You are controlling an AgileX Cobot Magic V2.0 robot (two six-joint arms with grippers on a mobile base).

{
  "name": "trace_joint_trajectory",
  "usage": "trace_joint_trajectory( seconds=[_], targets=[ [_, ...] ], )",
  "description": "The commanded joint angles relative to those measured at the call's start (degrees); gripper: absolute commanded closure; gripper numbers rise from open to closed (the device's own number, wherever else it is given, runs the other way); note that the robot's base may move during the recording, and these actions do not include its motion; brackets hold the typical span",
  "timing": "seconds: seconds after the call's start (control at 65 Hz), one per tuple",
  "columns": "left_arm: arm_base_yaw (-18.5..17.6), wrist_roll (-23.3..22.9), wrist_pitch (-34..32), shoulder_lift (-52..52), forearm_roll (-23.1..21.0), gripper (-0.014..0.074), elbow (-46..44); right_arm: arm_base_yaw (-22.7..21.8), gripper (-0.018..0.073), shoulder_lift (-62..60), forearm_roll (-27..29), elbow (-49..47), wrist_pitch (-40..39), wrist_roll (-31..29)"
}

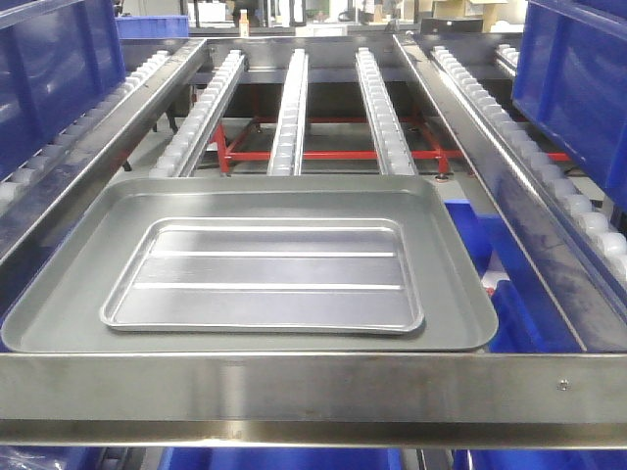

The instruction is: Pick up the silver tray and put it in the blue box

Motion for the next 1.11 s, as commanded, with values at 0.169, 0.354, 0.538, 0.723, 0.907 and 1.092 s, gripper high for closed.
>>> trace_joint_trajectory(
  seconds=[0.169, 0.354, 0.538, 0.723, 0.907, 1.092],
  targets=[
    [0.0, 0.1, -4.7, -1.0, 0.2, 0.0701, 0.0, 0.0, 0.0503, -1.2, 0.0, 0.1, -4.8, -0.6],
    [0.0, 0.1, -4.7, -1.0, 0.2, 0.0701, 0.0, 0.0, 0.0503, -1.2, 0.0, 0.1, -4.8, -0.6],
    [0.0, 0.1, -6.7, -1.0, 0.2, 0.0701, 0.0, -0.1, 0.0503, -1.2, 0.0, 0.1, -6.3, -0.6],
    [0.0, 0.1, -14.3, -0.9, -1.8, 0.0701, -0.5, -0.1, 0.0503, -1.2, 0.0, 0.1, -11.5, -0.6],
    [0.0, 0.1, -7.3, 0.9, 2.0, 0.0701, -11.6, -0.1, 0.0503, -0.9, 0.1, -5.5, -13.6, 0.8],
    [-0.5, 0.1, 6.0, 10.3, 4.4, 0.0692, -27.8, 2.0, 0.0440, 6.5, 0.1, -17.4, -7.3, 2.3]
  ],
)
